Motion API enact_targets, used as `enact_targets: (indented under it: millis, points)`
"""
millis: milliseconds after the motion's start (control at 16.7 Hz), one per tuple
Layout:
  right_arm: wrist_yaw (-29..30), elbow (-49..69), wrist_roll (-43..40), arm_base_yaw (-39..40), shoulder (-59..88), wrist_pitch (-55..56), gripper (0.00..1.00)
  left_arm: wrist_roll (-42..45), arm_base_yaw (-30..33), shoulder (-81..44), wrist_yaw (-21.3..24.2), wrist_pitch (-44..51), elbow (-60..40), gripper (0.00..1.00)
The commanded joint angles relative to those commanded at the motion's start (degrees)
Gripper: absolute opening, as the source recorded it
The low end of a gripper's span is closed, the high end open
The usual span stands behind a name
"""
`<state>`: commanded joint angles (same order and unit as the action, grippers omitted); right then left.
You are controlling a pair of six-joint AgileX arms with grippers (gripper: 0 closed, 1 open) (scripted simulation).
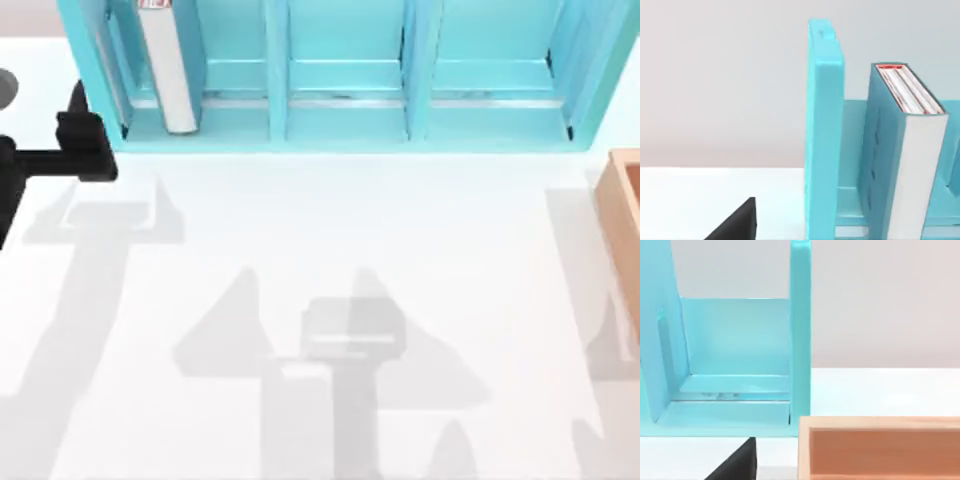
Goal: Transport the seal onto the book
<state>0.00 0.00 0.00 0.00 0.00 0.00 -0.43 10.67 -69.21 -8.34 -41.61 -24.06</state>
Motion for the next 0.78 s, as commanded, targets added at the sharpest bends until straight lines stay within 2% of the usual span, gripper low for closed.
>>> enact_targets:
  millis: [240, 420, 600, 780]
  points:
    - [0.0, 0.0, 0.0, 0.0, 0.0, 0.0, 1.00, -0.2, 3.5, -26.3, -2.7, -13.3, -7.6, 1.00]
    - [0.0, 0.0, 0.0, 0.0, 0.0, 0.0, 1.00, -0.2, 5.6, -40.2, -4.3, -21.8, -12.7, 1.00]
    - [0.0, 0.0, 0.0, 0.0, 0.0, 0.0, 1.00, -0.1, 7.1, -48.7, -5.5, -28.3, -16.6, 1.00]
    - [0.0, 0.0, 0.0, 0.0, 0.0, 0.0, 1.00, 0.1, 7.8, -52.0, -6.1, -31.4, -18.6, 1.00]
